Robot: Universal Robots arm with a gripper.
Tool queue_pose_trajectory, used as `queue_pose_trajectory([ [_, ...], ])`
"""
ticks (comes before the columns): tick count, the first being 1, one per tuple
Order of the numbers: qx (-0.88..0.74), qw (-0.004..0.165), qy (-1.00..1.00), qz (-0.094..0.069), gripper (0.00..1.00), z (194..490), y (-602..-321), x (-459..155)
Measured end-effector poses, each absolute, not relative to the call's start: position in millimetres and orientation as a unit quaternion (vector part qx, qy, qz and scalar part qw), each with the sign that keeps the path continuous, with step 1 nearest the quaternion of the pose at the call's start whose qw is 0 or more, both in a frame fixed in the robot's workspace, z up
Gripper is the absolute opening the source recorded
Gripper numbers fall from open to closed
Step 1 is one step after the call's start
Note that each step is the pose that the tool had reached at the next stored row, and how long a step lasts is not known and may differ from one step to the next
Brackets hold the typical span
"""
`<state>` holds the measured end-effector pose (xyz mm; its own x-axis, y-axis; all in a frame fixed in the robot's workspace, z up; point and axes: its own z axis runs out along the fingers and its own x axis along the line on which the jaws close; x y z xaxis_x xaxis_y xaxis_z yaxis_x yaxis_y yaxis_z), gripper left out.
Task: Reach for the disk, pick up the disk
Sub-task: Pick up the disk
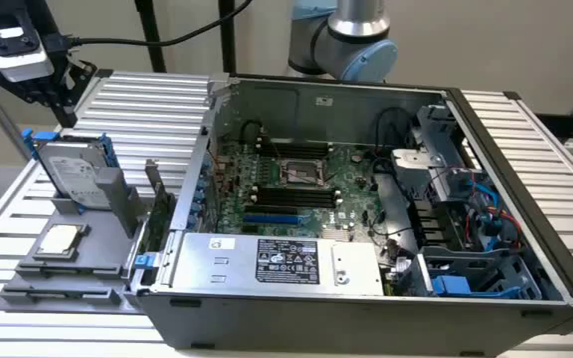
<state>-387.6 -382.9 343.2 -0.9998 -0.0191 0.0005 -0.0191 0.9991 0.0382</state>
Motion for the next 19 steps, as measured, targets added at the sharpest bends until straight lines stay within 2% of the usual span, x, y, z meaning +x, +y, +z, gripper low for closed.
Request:
queue_pose_trajectory([
  [19, 0.01, 0.0, -1.0, -0.019, 0.11, 343.1, -384.3, -398.0],
])
